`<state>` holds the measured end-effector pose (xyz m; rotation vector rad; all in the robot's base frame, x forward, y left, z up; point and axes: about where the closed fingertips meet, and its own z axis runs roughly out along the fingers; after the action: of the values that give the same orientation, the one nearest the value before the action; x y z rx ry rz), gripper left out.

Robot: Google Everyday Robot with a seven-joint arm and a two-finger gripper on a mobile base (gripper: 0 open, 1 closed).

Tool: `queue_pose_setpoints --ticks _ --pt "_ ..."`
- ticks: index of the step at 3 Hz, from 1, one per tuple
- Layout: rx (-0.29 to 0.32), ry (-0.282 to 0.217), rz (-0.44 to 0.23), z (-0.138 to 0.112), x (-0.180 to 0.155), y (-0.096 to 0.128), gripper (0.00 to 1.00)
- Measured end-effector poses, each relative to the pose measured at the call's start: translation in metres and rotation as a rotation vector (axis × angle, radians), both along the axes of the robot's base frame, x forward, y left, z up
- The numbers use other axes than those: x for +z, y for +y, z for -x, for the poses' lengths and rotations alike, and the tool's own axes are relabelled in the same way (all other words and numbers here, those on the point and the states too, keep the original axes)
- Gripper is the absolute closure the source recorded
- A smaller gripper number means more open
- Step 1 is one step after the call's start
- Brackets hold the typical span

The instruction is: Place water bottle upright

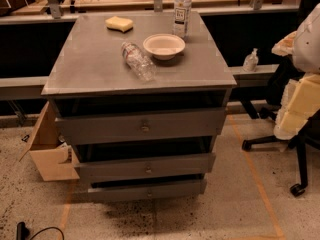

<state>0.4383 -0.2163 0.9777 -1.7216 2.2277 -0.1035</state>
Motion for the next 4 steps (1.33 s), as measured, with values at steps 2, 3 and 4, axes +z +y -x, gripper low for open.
queue_pose_setpoints --ticks 2,3,4 --pt "-0.081 -0.017 -0.075 -0.016 0.004 0.004 0.00" --pt "-0.170 -0.014 -0.195 -0.066 0.008 0.027 0.00" --pt "-0.249 0.025 -0.315 -0.122 0.007 0.068 0.00"
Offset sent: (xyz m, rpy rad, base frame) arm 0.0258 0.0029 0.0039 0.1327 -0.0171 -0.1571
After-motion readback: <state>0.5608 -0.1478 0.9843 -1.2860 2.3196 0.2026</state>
